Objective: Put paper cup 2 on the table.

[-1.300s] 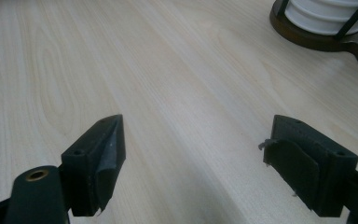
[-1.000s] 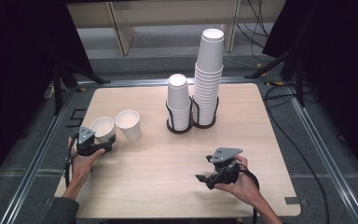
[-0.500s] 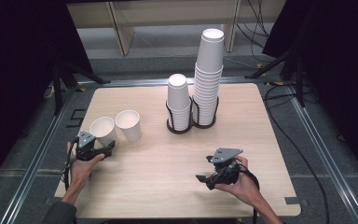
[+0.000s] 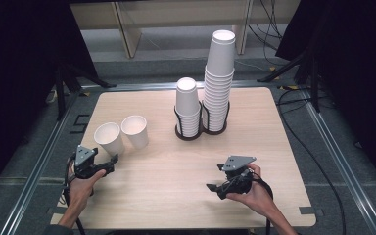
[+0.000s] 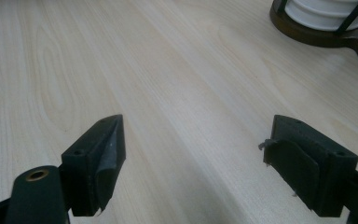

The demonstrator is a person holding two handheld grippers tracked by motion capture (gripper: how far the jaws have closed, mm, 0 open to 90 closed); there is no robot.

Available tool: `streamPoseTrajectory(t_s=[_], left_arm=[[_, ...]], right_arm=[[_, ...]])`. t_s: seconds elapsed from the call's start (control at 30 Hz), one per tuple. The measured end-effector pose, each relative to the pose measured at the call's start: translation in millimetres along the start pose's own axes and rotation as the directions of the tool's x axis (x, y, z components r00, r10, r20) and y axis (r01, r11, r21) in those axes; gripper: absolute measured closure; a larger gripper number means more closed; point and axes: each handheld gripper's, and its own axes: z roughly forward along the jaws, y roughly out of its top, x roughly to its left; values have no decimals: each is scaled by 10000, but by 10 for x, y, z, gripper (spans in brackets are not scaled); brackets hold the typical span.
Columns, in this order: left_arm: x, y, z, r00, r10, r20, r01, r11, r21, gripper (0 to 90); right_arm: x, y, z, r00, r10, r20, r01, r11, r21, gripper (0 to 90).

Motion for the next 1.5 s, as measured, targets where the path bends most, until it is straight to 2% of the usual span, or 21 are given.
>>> streamPoseTrajectory(t_s=[0.07, 0.2, 0.23, 0.27, 0.4, 0.53, 0.77, 0.8, 1.0, 1.07, 1.1, 1.17, 1.2, 1.23, 1.27, 1.3, 1.33, 1.37, 1.43, 1.47, 1.5], left_arm=[[-39, 1, -53, 10000, 3, 34, -2, 10000, -85, 144], [-137, -22, -136, 9990, -1, 443, 12, 9997, -247, 144], [-171, -23, -163, 9989, 20, 464, -10, 9998, -213, 144], [-204, -25, -179, 9983, 52, 576, -36, 9996, -276, 144], [-342, -16, -259, 9965, 314, 776, -287, 9989, -363, 144], [-460, -18, -317, 9925, 512, 1109, -448, 9973, -589, 144], [-627, -56, -395, 9853, 747, 1535, -681, 9965, -481, 144], [-648, -66, -385, 9827, 781, 1681, -688, 9958, -606, 144], [-770, -94, -437, 9735, 969, 2070, -858, 9944, -620, 144], [-799, -108, -458, 9686, 1088, 2234, -992, 9936, -539, 144], [-820, -119, -452, 9654, 1074, 2375, -940, 9933, -669, 144], [-851, -125, -477, 9636, 1165, 2407, -1068, 9929, -530, 144], [-875, -131, -472, 9583, 1186, 2601, -1051, 9923, -654, 144], [-888, -128, -499, 9576, 1265, 2587, -1181, 9919, -476, 144], [-908, -135, -493, 9543, 1265, 2707, -1131, 9915, -645, 145], [-922, -134, -510, 9534, 1288, 2728, -1174, 9914, -575, 144], [-935, -134, -521, 9516, 1310, 2779, -1204, 9912, -551, 144], [-942, -137, -504, 9431, 1439, 2997, -1256, 9889, -797, 144], [-974, -151, -530, 9427, 1448, 3007, -1306, 9892, -668, 145], [-979, -155, -538, 9393, 1643, 3012, -1527, 9863, -617, 144], [-988, -162, -518, 9334, 1768, 3123, -1580, 9838, -847, 144]], right_arm=[[-3, -3, 2, 10000, 28, -1, -28, 10000, 19, 199], [-9, -11, 3, 10000, 54, -11, -54, 10000, -7, 197], [-21, -12, 3, 9999, -129, 80, 129, 9999, -60, 197], [-21, -14, 1, 9999, -123, 76, 124, 9999, -66, 196], [-11, -22, -8, 9999, 115, -15, -115, 9999, 9, 194], [-25, -36, -13, 10000, 41, 60, -40, 10000, -81, 194], [-24, -42, 2, 9997, 238, 13, -238, 9997, -1, 188], [-26, -48, 1, 9996, 277, 16, -277, 9996, -9, 188], [-32, -53, -17, 9997, 243, 66, -243, 9997, -61, 186], [-27, -65, -27, 9994, 342, 12, -341, 9994, -85, 186], [-25, -71, -37, 9993, 377, -44, -377, 9993, -68, 186], [-16, -90, -51, 9991, 429, -25, -429, 9990, -130, 186], [-22, -96, -55, 9997, 234, 16, -234, 9995, -190, 185], [0, -108, -71, 9990, 437, -52, -438, 9990, -125, 185], [13, -118, -78, 9990, 443, -71, -444, 9989, -151, 184], [18, -128, -87, 9995, 327, -26, -327, 9993, -181, 183], [33, -138, -95, 9991, 406, -102, -408, 9990, -162, 182], [49, -148, -102, 9989, 464, -57, -465, 9988, -168, 181], [68, -169, -117, 9989, 457, -110, -459, 9988, -191, 178], [73, -179, -125, 9993, 370, -77, -371, 9991, -224, 176], [84, -189, -133, 9991, 406, -157, -409, 9989, -207, 175]])
